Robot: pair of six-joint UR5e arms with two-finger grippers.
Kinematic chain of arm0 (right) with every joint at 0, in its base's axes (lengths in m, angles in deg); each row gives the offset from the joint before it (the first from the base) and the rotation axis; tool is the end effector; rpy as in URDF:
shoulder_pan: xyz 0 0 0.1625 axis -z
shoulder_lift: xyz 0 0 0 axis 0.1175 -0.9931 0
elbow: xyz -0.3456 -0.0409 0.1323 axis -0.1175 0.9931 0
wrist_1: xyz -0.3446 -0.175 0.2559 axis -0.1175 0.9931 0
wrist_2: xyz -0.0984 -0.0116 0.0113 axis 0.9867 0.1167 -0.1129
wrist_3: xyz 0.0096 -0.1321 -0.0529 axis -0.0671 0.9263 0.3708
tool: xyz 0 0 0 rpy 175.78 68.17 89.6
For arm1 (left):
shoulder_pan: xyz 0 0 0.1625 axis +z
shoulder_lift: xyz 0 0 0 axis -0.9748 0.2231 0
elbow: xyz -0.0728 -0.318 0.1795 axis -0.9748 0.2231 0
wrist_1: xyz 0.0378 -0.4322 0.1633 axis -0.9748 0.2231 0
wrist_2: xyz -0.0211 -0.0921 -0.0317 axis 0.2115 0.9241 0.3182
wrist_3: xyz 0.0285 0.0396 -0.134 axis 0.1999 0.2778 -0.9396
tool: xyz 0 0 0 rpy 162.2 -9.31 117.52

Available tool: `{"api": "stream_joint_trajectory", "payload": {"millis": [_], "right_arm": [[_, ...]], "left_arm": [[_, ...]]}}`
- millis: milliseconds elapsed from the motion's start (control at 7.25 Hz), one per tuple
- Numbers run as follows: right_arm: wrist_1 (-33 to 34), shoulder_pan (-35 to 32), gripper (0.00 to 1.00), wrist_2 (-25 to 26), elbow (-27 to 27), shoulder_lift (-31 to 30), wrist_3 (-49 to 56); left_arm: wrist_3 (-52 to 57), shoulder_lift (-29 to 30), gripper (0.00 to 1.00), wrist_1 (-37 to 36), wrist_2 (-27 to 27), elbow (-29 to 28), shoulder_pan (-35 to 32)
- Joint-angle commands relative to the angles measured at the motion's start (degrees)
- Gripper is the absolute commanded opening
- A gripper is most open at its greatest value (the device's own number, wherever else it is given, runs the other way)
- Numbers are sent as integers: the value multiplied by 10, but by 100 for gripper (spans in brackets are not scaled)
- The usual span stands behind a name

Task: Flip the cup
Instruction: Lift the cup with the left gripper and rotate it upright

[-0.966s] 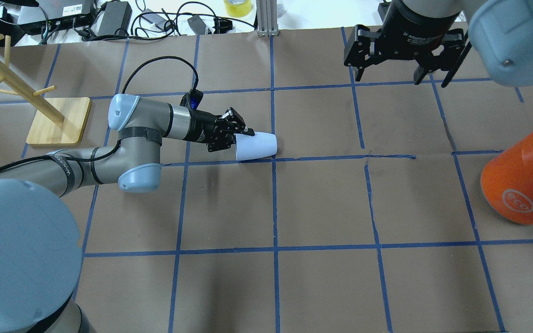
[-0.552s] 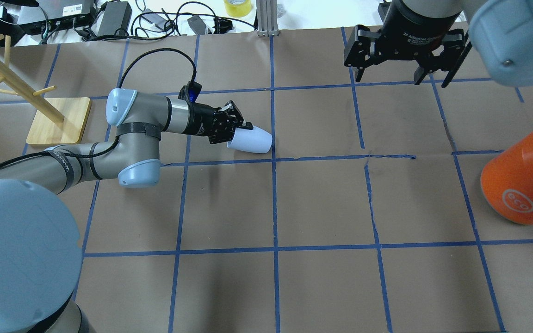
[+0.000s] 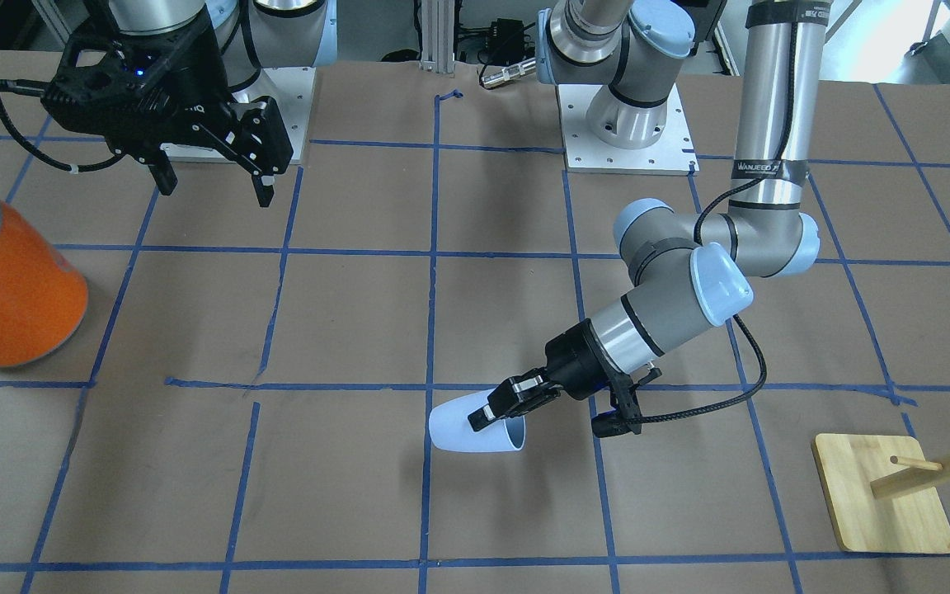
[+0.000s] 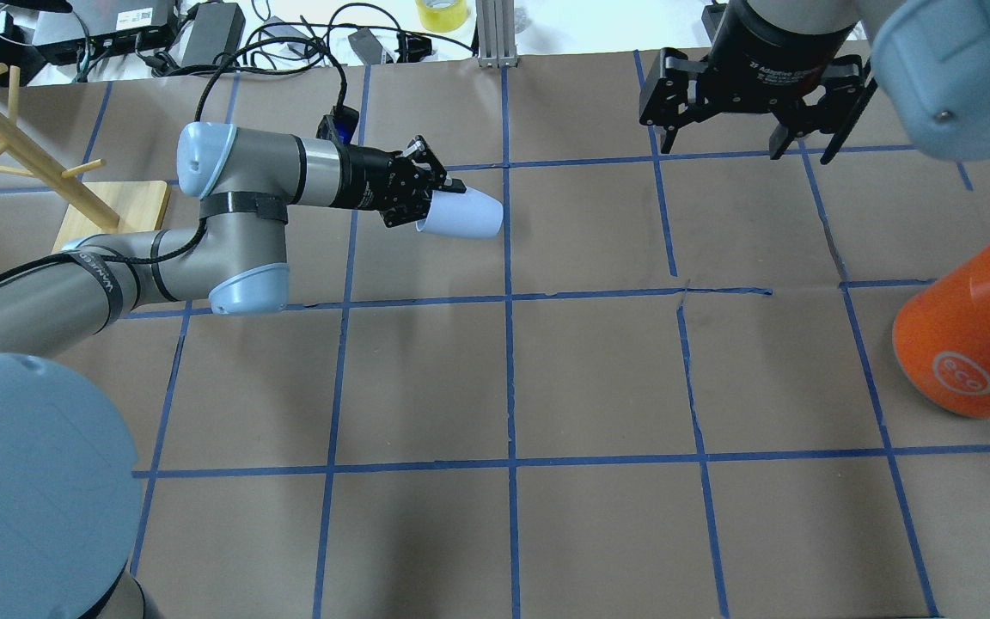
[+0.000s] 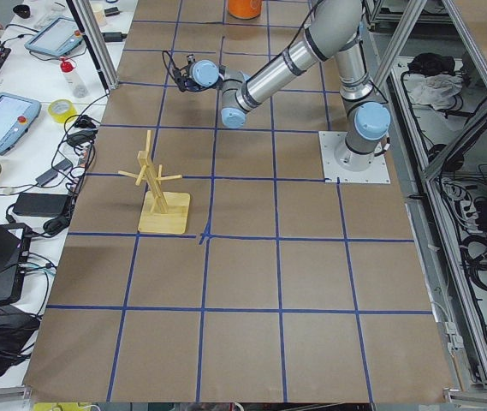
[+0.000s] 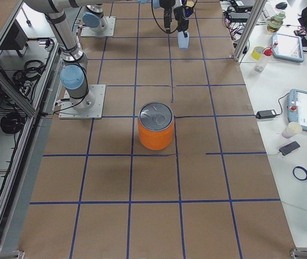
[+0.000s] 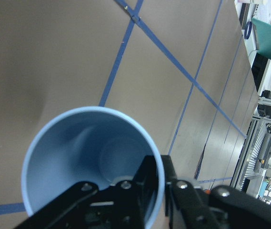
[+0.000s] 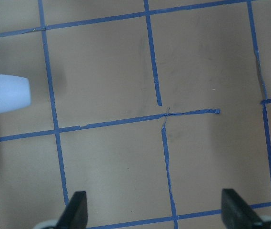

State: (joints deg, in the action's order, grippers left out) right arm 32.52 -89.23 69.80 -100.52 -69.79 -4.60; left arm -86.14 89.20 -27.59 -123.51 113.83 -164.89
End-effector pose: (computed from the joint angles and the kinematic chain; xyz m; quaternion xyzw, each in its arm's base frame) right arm 0.1864 -0.5414 0.4427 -0.0645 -0.9952 0.0736 0.0027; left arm -0.2165 -0.6284 0.1322 0.2163 -0.8694 0.0555 0.4409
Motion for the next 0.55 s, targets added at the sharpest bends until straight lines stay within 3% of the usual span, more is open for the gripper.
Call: {"api": "stream_joint_trajectory", "payload": {"millis": [0,138,414], "right_arm": [[0,0,100,0,0,0,0],[0,0,100,0,0,0,-1],[1,1,100,0,0,0,0]], "left_arm": [[1,-15,0,45,-56,-39,0],[7,-23,0,82,-62,-60,0],[89,-38,0,153,-136,-69,2]]}}
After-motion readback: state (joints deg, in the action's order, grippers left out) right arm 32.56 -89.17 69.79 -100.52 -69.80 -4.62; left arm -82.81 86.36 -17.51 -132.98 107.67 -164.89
